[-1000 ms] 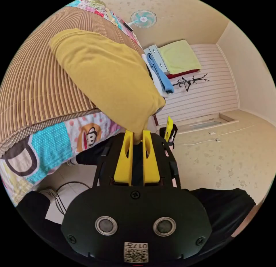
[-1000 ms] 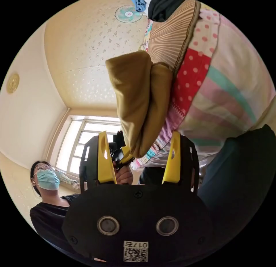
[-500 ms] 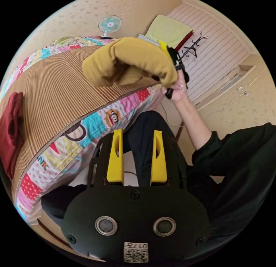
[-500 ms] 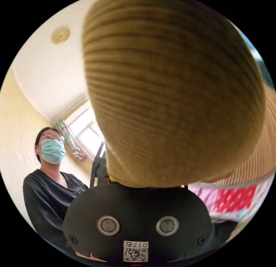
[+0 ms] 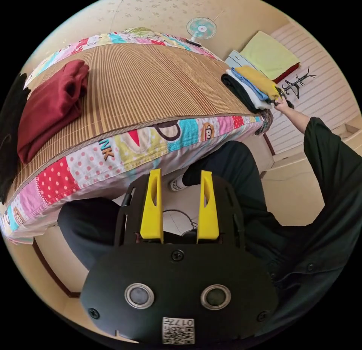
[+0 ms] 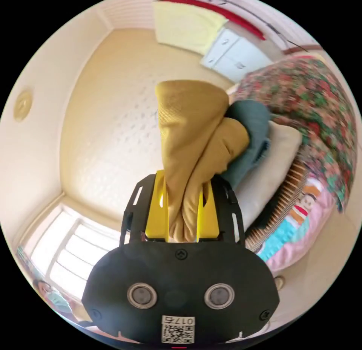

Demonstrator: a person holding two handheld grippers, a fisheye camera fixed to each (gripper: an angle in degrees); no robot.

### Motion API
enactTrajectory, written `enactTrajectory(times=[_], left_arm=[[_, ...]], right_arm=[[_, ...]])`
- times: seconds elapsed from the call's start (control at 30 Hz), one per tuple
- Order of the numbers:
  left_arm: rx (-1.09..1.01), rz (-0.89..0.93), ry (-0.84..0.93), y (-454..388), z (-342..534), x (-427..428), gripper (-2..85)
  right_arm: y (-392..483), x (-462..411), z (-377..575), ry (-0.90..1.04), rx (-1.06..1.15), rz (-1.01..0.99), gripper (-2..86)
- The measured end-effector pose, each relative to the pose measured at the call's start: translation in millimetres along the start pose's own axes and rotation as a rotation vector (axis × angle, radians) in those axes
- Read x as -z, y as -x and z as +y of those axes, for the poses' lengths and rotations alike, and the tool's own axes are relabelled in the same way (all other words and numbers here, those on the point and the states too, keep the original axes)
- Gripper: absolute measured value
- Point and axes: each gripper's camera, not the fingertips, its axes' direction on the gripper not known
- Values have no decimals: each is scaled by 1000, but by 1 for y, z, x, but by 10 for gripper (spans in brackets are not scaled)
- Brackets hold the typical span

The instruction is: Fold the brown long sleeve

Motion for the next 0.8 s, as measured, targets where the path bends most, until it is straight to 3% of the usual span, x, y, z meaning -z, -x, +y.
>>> enactTrajectory(times=[0.07, 0.13, 0.2, 0.37, 0.5, 0.63, 0.7, 0.8], left_arm=[[41, -22, -40, 10, 4, 20, 144], [90, -79, -85, 25, 10, 44, 144], [120, -133, -100, 37, 11, 58, 143], [178, -203, -189, 72, -18, 101, 139], [183, -309, -262, 96, -90, 128, 139], [296, -387, -211, 149, -159, 105, 122], [374, -325, -142, 188, -173, 78, 98], [521, -91, -223, 225, -168, 94, 56]], right_arm=[[-57, 46, 34, -160, -94, -89, 83], [-90, 72, 62, -207, -86, -214, 53], [-113, 91, 90, -163, -107, -210, 23], [-136, 116, 185, 157, -98, -57, 5], [-132, 116, 244, 323, -135, -42, 3], [-110, 86, 291, 571, -162, -30, 4], [-93, 76, 303, 618, -133, -73, 4], [-59, 72, 309, 634, -70, -172, 5]])
